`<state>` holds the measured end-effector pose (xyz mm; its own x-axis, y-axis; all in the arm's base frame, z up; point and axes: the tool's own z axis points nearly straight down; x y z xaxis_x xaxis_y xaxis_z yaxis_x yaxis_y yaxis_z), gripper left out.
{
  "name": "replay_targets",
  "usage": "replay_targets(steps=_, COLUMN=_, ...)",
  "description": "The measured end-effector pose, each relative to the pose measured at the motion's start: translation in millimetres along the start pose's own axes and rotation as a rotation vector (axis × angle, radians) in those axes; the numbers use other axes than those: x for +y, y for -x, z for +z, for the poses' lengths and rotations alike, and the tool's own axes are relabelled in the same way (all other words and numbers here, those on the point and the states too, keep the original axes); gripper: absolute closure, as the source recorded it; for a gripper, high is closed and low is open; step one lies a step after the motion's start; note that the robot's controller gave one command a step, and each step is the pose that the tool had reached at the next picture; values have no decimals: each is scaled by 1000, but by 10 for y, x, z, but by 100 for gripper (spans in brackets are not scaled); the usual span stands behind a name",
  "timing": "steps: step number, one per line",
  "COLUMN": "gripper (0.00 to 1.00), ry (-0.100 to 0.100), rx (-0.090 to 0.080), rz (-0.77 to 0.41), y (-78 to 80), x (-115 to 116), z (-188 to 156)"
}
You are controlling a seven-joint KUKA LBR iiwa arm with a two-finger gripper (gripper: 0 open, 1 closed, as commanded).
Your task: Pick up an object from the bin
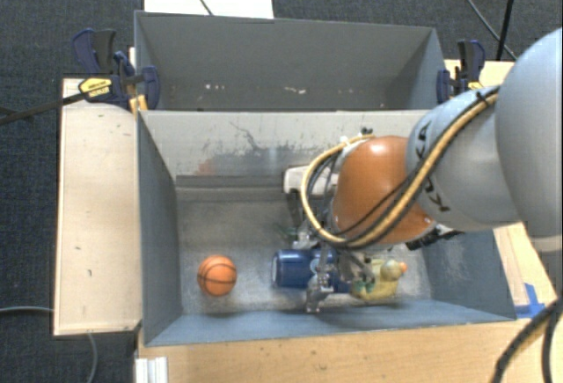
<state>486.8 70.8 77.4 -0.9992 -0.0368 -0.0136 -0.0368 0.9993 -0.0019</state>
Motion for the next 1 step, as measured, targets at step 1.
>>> replay_targets(steps=1, gripper=100, ry=3, rx=12, rz=-41, y=100, x=-21, z=-1354)
